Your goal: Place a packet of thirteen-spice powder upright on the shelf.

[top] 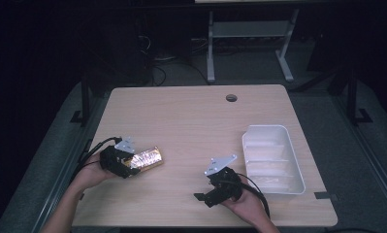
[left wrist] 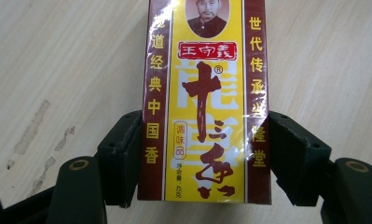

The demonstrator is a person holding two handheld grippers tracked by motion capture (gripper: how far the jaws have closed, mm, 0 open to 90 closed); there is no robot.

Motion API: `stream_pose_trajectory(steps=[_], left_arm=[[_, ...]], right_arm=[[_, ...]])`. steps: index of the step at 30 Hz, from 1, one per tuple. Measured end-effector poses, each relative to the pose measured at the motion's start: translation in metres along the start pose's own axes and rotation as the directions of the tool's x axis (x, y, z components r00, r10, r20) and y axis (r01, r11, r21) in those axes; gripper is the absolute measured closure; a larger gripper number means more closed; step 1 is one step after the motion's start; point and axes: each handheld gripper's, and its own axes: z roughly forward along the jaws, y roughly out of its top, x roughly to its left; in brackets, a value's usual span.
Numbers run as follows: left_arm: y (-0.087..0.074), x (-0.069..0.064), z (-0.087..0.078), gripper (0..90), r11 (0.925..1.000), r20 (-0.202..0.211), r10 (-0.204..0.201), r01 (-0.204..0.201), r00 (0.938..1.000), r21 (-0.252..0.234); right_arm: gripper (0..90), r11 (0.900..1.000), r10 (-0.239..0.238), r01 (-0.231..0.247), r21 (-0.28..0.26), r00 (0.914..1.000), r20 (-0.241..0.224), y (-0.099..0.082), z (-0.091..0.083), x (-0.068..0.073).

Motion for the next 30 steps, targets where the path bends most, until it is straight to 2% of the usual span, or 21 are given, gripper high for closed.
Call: stream_pose_trajectory(steps=[5,8,11,15,26,30], left_arm=[[0.005,-0.008,-0.004,32.6,0.9995,-0.013,0.019,-0.019,0.9997,-0.026],[0.013,-0.018,-0.008,32.6,0.9978,-0.029,0.041,-0.042,0.9988,-0.052],[0.017,-0.026,-0.008,32.6,0.9963,-0.035,0.043,-0.046,0.9984,-0.073],[0.022,-0.035,-0.006,32.6,0.9953,-0.041,0.059,-0.062,0.9974,-0.074],[0.028,-0.058,-0.009,32.6,0.9878,-0.057,0.041,-0.049,0.9975,-0.148],[0.032,-0.064,-0.009,32.6,0.9863,-0.056,0.045,-0.053,0.9975,-0.156]], right_arm=[[18.1,0.9999,0.003,-0.004,-0.012,1.0000,-0.009,0.001,0.000,0.002],[15.7,0.9994,0.014,-0.015,-0.031,0.9997,-0.019,0.002,-0.002,0.002],[14.0,0.9987,0.018,-0.019,-0.048,0.9995,-0.025,0.003,-0.004,0.002],[13.9,0.9974,0.023,-0.024,-0.068,0.9994,-0.028,0.003,-0.007,0.003],[14.5,0.9960,0.055,-0.057,-0.069,0.9979,-0.033,0.007,-0.006,0.002],[14.9,0.9969,0.055,-0.056,-0.055,0.9983,-0.021,0.007,-0.005,0.001]])
